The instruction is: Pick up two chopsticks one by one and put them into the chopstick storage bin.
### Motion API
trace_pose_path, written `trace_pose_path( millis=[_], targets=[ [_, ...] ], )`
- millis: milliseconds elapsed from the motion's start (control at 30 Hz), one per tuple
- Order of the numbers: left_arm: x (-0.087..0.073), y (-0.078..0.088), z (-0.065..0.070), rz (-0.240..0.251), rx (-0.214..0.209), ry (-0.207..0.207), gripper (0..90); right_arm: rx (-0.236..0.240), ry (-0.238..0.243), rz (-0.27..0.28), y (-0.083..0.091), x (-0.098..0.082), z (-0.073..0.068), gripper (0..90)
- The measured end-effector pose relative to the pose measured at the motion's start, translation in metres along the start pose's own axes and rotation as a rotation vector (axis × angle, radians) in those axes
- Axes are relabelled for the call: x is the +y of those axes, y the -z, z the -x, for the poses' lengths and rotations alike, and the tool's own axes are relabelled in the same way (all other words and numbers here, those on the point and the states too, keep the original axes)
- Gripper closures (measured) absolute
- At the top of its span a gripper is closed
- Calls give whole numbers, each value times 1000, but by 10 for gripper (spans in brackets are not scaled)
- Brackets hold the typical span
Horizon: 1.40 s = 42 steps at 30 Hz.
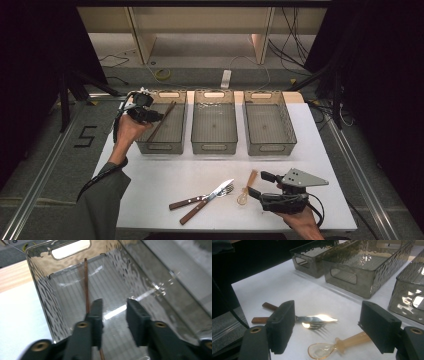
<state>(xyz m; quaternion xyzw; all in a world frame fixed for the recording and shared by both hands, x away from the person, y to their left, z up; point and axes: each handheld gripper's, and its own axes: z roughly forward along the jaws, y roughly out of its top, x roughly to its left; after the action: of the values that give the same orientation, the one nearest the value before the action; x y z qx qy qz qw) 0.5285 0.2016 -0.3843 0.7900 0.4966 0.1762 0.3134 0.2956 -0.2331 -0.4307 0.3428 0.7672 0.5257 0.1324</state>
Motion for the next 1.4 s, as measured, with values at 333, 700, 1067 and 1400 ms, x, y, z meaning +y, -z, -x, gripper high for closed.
trace_pose_path(
  millis=[333, 700, 1067, 1400],
  targets=[
    [-17, 31, 19, 53, -51, 46, 291, -177, 25, -152, -11, 0, -1, 294],
    [-54, 61, 42, 125, -80, 57, 213, -241, -32, -236, -22, 11, 4, 297],
    [-79, 60, 75, 142, -83, 9, 171, -288, -75, -333, -43, 16, 13, 292],
    [-102, 60, 80, 170, -158, 28, 154, -303, -140, -376, -57, 18, 23, 281]
  ],
)
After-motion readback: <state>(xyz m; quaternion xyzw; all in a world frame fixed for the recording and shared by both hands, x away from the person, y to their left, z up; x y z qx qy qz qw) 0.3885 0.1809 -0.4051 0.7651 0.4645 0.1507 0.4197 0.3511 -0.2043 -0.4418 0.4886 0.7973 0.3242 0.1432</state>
